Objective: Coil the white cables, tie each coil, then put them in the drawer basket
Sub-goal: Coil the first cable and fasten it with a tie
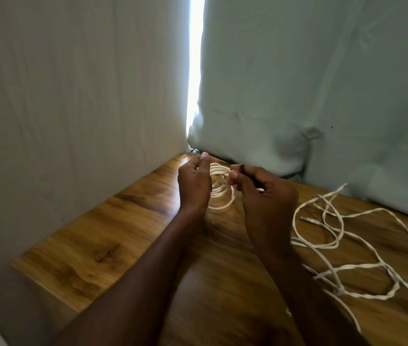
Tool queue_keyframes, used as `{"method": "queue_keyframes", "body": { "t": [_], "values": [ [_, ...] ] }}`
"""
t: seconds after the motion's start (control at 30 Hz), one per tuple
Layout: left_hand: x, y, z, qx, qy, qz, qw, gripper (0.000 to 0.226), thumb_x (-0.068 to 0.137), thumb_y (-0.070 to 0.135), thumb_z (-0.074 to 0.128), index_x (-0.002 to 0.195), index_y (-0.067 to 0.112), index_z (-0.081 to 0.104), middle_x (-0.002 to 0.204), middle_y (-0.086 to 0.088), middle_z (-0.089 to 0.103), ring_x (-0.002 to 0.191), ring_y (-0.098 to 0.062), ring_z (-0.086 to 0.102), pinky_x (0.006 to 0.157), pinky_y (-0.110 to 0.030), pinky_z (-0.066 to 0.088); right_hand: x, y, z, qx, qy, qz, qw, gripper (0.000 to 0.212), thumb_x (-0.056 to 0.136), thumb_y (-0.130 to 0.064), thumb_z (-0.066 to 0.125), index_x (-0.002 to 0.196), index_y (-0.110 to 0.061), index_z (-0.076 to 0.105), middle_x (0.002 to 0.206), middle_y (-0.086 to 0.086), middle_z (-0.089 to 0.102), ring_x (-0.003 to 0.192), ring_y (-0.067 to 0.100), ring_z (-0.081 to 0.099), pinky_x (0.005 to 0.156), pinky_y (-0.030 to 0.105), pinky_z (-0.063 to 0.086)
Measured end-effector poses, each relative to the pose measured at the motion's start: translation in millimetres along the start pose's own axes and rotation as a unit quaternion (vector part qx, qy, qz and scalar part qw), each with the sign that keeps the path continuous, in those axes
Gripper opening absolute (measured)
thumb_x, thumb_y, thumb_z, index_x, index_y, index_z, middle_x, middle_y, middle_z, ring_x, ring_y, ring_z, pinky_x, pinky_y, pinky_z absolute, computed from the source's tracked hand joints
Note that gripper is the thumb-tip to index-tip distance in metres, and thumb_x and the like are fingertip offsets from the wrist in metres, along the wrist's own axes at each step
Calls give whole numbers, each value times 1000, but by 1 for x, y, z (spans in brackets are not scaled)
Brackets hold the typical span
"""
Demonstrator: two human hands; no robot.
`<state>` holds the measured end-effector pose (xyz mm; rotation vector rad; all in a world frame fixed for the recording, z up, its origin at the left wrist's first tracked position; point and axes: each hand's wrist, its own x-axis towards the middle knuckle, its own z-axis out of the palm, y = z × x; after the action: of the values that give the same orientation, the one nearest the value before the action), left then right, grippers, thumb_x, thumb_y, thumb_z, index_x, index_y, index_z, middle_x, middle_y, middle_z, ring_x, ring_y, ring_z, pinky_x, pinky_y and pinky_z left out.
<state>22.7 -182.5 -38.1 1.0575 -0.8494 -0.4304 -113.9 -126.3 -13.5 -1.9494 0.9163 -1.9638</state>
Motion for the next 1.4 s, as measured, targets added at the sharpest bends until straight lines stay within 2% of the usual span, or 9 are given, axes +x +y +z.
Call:
{"method": "queue_keyframes", "body": {
  "t": [0.2,0.27,0.37,0.57,0.73,0.8,0.9,1.1,1.4],
  "values": [
    [5,-6,-4,11,35,-25,999,37,99,39,51,80,19,77,57,4,60,57,-19,53,61,-39,44,29,-7,-21,181,100,153,966,9,90,-19,77,98,-23,79,90,-6,79,89,7,74,72,27,58],
    [4,-6,-2,26,15,-20,999,38,101,36,50,82,18,77,61,4,66,59,-18,58,62,-36,47,32,-5,-26,226,76,195,951,9,92,-24,75,97,-20,80,91,0,80,92,15,75,74,29,56],
    [2,-8,1,85,-21,11,996,38,102,36,46,86,20,77,71,1,73,68,-19,68,68,-41,58,27,-4,-25,284,49,222,931,10,91,-24,74,93,-16,80,83,10,76,77,25,68,73,33,56],
    [-12,-2,4,168,-100,122,973,34,105,36,45,93,21,72,77,6,70,73,-8,65,70,-37,53,27,4,-24,193,12,221,956,8,96,-12,71,94,-7,77,68,5,72,55,11,60,55,21,52],
    [-24,0,12,175,-183,181,950,23,107,29,51,95,24,70,69,7,62,57,-5,52,58,-32,42,24,25,-20,44,-4,179,983,16,98,-13,68,89,-22,78,69,1,73,63,14,68,63,31,55],
    [-25,-1,14,173,-206,185,945,23,107,31,51,96,25,70,76,9,68,64,-2,56,62,-31,46,24,31,-22,13,-1,177,984,17,98,-13,66,90,-21,79,70,-2,73,66,13,70,67,33,58],
    [-26,-1,14,165,-237,183,940,25,108,34,50,98,25,71,89,5,75,75,-6,65,71,-35,53,24,31,-25,-52,-6,141,989,12,97,-17,69,96,-20,81,75,-9,74,71,4,70,70,24,57],
    [-29,1,15,143,-258,193,936,18,106,27,55,98,25,71,83,13,69,80,-4,65,74,-37,53,26,31,-23,-58,3,150,987,10,93,-20,74,98,-20,82,78,-14,74,75,5,72,76,31,60],
    [-29,-3,16,141,-294,199,924,23,108,29,53,110,22,74,96,7,76,92,-11,71,78,-42,55,22,31,-22,-78,-3,122,989,13,94,-19,72,101,-17,82,82,-14,73,79,-2,70,74,17,56]
  ]
}}
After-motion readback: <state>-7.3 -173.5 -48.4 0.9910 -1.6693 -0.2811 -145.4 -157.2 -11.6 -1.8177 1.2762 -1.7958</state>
